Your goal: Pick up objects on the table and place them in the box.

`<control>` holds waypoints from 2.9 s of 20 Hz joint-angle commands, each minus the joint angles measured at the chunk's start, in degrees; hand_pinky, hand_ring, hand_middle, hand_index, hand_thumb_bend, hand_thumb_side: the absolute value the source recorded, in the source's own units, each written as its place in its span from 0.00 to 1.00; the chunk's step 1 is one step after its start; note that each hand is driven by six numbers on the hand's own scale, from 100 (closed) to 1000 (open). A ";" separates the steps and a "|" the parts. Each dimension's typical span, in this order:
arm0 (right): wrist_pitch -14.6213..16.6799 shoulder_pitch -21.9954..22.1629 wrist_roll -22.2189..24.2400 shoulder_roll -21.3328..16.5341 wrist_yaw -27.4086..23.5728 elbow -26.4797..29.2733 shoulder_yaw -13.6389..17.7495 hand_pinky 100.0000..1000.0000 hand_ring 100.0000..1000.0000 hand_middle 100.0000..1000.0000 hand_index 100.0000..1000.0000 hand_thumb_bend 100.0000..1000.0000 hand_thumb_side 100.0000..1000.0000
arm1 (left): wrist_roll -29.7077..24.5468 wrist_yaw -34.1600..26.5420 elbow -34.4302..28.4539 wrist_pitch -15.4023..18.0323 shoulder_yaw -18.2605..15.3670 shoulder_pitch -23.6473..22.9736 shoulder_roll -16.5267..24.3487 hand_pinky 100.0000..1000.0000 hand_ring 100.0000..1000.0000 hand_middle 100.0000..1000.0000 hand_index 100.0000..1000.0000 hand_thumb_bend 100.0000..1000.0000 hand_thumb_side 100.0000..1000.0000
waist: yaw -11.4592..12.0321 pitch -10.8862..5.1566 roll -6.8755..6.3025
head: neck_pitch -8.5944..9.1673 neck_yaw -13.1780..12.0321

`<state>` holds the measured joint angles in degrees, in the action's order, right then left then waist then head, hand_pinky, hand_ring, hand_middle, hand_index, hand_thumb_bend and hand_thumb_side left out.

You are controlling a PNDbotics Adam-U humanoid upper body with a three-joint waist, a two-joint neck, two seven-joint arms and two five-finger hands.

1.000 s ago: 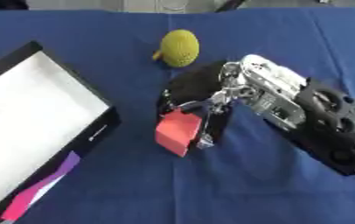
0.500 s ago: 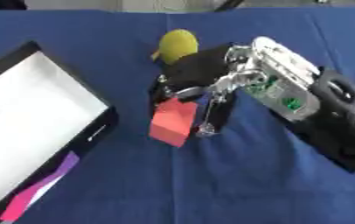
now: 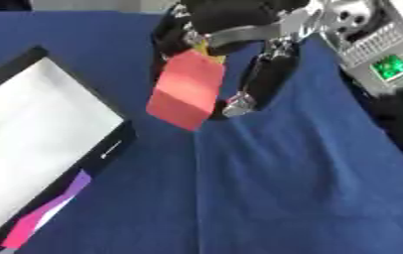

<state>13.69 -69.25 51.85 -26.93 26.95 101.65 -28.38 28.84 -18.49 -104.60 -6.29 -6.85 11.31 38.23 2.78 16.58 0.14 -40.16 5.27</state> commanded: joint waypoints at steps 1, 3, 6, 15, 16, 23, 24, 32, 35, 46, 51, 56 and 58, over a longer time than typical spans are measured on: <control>-0.42 -2.83 0.12 2.01 0.63 -1.74 1.60 0.87 0.70 0.55 0.62 0.15 0.00 | -0.13 -0.01 -0.24 0.07 -0.37 0.68 0.89 0.79 0.79 0.76 0.87 0.68 0.60 | 0.37 -2.38 0.51 | -0.41 1.00; -0.66 -4.27 0.12 3.89 1.55 -3.14 2.56 0.86 0.70 0.54 0.61 0.16 0.00 | -0.16 -0.20 0.24 0.01 -0.32 0.87 0.38 0.79 0.79 0.76 0.87 0.68 0.60 | 0.90 -2.65 0.57 | -0.35 1.90; -1.32 -5.83 0.12 6.72 2.75 -5.37 3.70 0.85 0.69 0.54 0.62 0.16 0.00 | -0.55 -0.48 1.05 -0.16 0.06 1.53 -0.27 0.80 0.79 0.76 0.87 0.68 0.60 | 1.65 -2.81 0.70 | -0.35 3.12; -4.45 -6.96 -0.39 11.69 7.44 -10.24 6.44 0.83 0.66 0.53 0.61 0.11 0.00 | -2.27 -0.98 3.85 -0.80 1.67 4.20 -2.31 0.80 0.79 0.76 0.87 0.68 0.60 | 3.67 -3.25 1.06 | -0.14 5.58; -5.16 -6.94 -1.09 12.45 8.17 -11.24 7.38 0.83 0.66 0.53 0.61 0.11 0.00 | -2.55 -0.97 4.35 -0.95 1.95 4.65 -2.66 0.80 0.79 0.76 0.87 0.68 0.61 | 4.07 -3.34 1.15 | -0.11 5.96; -10.09 -6.23 -7.65 16.12 13.67 -13.46 5.49 0.82 0.65 0.52 0.61 0.09 0.00 | -3.47 -0.84 6.32 -0.90 2.35 5.49 -3.64 0.80 0.79 0.76 0.87 0.68 0.61 | 5.12 -3.52 1.65 | 0.10 6.14; -10.26 -6.15 -8.35 16.41 14.06 -13.88 5.17 0.82 0.65 0.52 0.61 0.09 0.00 | -3.48 -0.84 6.44 -0.87 2.36 5.56 -3.70 0.80 0.79 0.76 0.87 0.68 0.61 | 5.21 -3.51 1.70 | 0.20 6.22; -11.62 -5.19 -12.10 18.87 16.84 -17.58 4.13 0.82 0.64 0.52 0.61 0.03 0.00 | -3.74 -1.09 7.46 -0.86 2.77 6.82 -5.15 0.80 0.79 0.75 0.87 0.68 0.61 | 7.22 -3.05 2.03 | 0.43 9.04; -11.80 -4.40 -13.21 19.66 17.67 -18.68 3.24 0.82 0.65 0.52 0.61 0.02 0.00 | -4.07 -0.93 8.03 -0.73 3.02 7.49 -5.99 0.80 0.79 0.75 0.87 0.68 0.61 | 8.30 -2.82 2.15 | 0.43 10.34; -10.71 -1.11 -18.75 21.98 19.18 -22.86 0.86 0.87 0.79 0.65 0.63 0.00 0.00 | -3.87 2.90 11.42 3.14 2.58 7.65 -7.10 0.79 0.77 0.74 0.87 0.66 0.60 | 9.86 -2.15 2.52 | 0.44 13.50; -9.51 0.13 -18.77 23.06 20.00 -23.88 -0.56 0.88 0.82 0.70 0.64 0.00 0.00 | -3.44 3.49 13.42 4.24 2.77 7.83 -7.67 0.79 0.77 0.74 0.86 0.66 0.59 | 10.21 -1.96 2.64 | 0.38 13.96; -8.89 0.43 -18.26 23.25 20.89 -24.30 -0.77 0.88 0.82 0.69 0.64 0.00 0.00 | -3.44 3.33 14.06 4.40 2.93 8.06 -8.00 0.79 0.77 0.74 0.86 0.66 0.60 | 10.48 -1.96 2.65 | 0.92 9.12; -8.89 0.55 -18.36 23.26 21.11 -24.38 -0.74 0.88 0.81 0.69 0.64 0.00 0.00 | -3.53 3.30 14.05 4.41 3.00 8.21 -8.11 0.79 0.77 0.74 0.86 0.66 0.60 | 10.62 -1.98 2.70 | 1.16 7.35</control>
<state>4.64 -67.87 33.60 -3.76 47.66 76.94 -29.35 25.34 -15.26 -90.08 -2.10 -3.51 18.74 29.16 13.23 15.28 2.48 -39.63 13.70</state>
